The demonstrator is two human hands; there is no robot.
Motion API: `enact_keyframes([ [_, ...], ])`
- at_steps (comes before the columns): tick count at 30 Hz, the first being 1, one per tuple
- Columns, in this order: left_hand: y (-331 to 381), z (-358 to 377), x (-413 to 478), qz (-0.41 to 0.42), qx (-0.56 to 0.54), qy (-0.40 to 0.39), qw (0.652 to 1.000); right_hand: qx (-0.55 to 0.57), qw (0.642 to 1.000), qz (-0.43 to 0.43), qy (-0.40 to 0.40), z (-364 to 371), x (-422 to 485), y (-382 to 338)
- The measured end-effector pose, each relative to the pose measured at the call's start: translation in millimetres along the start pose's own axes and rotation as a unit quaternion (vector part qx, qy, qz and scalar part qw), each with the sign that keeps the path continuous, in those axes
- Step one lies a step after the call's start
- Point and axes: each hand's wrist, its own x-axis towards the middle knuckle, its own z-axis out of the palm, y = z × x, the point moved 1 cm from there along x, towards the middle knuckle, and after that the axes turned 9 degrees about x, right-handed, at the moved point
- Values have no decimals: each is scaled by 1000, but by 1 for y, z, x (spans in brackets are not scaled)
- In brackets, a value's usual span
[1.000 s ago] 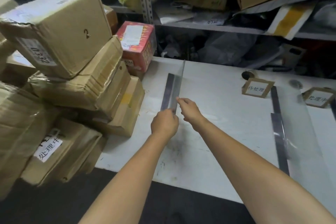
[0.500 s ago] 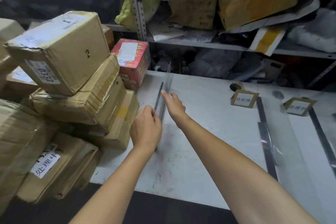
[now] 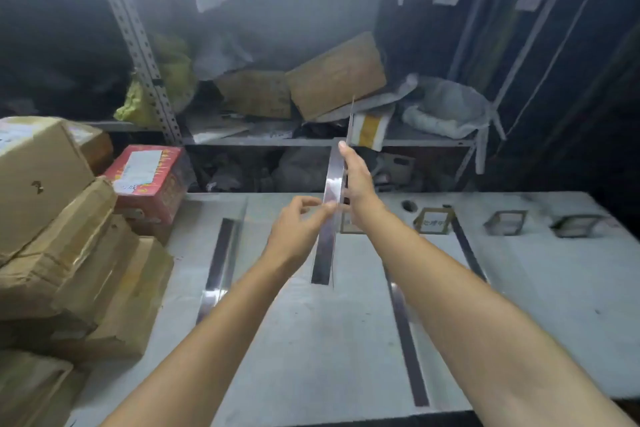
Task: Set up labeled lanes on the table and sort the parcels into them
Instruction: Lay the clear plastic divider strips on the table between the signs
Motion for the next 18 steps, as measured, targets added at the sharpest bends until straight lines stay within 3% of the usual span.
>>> enact_keyframes([
  [5, 55, 122, -11, -83, -75, -238, 965, -2, 999, -12, 47, -145, -17, -49],
  [7, 77, 175, -19, -80, -98, -293, 948, -1, 998, -10, 60, -202, -25, -64],
  [11, 117, 287, -34, -51, -36, -325, 944, -17, 995, -20, 95, -316, -33, -87],
  [18, 173, 428, -60, -42, -41, -355, 933, -14, 994, 16, 103, -470, -34, -116],
])
